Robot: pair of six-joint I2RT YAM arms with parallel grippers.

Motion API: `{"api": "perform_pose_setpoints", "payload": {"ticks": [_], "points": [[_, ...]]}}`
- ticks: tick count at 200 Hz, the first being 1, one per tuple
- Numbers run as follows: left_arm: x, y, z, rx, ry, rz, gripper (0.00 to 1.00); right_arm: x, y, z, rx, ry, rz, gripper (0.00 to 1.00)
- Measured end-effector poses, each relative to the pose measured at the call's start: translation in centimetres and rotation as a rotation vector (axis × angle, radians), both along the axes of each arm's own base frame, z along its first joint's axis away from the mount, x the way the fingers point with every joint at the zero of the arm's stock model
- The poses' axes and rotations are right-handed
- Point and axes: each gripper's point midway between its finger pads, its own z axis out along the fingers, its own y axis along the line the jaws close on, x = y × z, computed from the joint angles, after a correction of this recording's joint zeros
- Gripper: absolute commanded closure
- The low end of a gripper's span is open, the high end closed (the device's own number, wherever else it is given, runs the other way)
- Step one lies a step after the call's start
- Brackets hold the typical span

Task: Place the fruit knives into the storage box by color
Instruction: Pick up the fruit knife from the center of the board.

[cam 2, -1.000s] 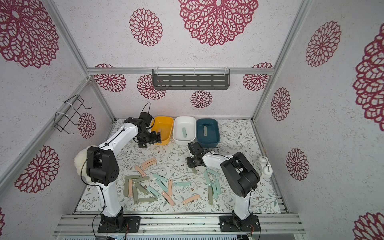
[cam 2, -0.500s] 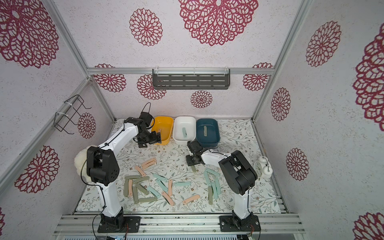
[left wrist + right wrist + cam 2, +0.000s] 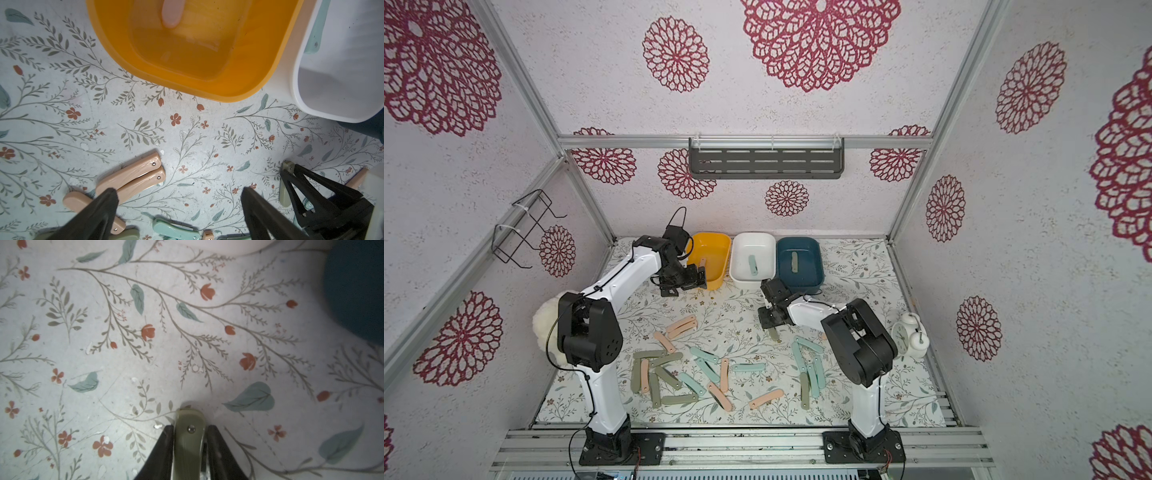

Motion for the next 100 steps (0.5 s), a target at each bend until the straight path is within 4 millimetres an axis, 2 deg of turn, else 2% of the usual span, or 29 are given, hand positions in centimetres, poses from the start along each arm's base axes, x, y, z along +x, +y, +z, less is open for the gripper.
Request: {"api": "perform_pose_setpoints", "payload": {"ticks": [16,36,69,100], "points": [[0.0,0.0,0.0,0.0,0.0,-0.003,0.03,-0.5,-0.4,0.0,-0.005,0.001,0.005,0.54],[0.0,0.0,-0.3,0.004,0.006,-0.01,0.03,-1.3,-1.1,-0.1,-0.014,0.003,0.003,0.54],[-0.1,0.0,-1.3,0.013,0.028,-0.022,0.03,-2.3,-2.1,-0.3,-0.023,-0.001,-0.01,0.66],[-0.1,0.1,-1.7,0.017,0.039,-0.025,0.03,-2.5,-2.2,-0.4,-0.011,-0.012,-0.024,0.78]]}}
